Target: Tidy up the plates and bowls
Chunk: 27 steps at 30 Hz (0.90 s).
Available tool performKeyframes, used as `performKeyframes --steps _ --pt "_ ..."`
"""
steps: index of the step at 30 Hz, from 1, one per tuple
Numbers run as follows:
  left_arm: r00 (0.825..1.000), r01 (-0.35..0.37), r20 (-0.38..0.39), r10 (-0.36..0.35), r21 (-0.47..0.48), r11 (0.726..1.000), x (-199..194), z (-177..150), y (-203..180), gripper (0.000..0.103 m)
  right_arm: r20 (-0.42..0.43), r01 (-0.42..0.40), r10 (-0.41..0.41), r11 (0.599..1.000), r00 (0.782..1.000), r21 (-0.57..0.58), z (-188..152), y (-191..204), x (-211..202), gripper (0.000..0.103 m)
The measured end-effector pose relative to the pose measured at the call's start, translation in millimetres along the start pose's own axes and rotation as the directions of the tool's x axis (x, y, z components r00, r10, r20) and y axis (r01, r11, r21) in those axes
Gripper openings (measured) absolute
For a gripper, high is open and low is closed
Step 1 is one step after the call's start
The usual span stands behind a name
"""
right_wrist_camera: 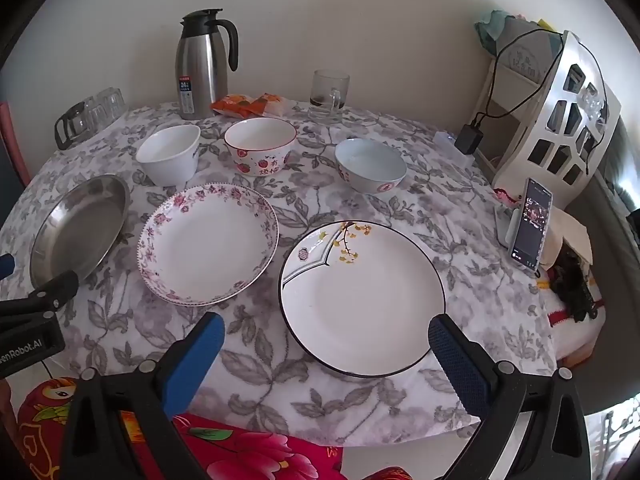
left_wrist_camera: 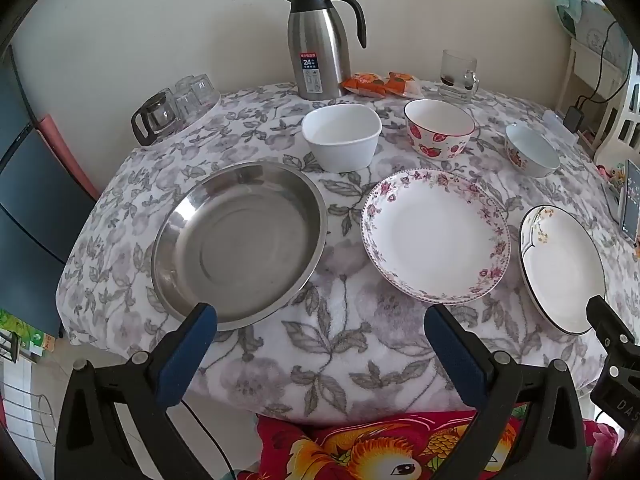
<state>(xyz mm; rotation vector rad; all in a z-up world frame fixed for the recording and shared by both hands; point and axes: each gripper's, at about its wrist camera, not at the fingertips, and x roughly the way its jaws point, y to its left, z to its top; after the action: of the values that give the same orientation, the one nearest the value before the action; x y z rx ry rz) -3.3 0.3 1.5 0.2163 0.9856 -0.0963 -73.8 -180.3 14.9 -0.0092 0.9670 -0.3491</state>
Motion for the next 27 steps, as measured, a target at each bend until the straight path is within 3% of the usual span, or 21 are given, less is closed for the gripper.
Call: performKeyframes --steps 27 --pt "1.0 0.002 -0.003 -0.002 -0.002 1.0 2.2 0.7 1.3 0.103 0.004 0.028 -0.028 0.999 1.0 -0.027 2.8 7.1 -2.1 0.103"
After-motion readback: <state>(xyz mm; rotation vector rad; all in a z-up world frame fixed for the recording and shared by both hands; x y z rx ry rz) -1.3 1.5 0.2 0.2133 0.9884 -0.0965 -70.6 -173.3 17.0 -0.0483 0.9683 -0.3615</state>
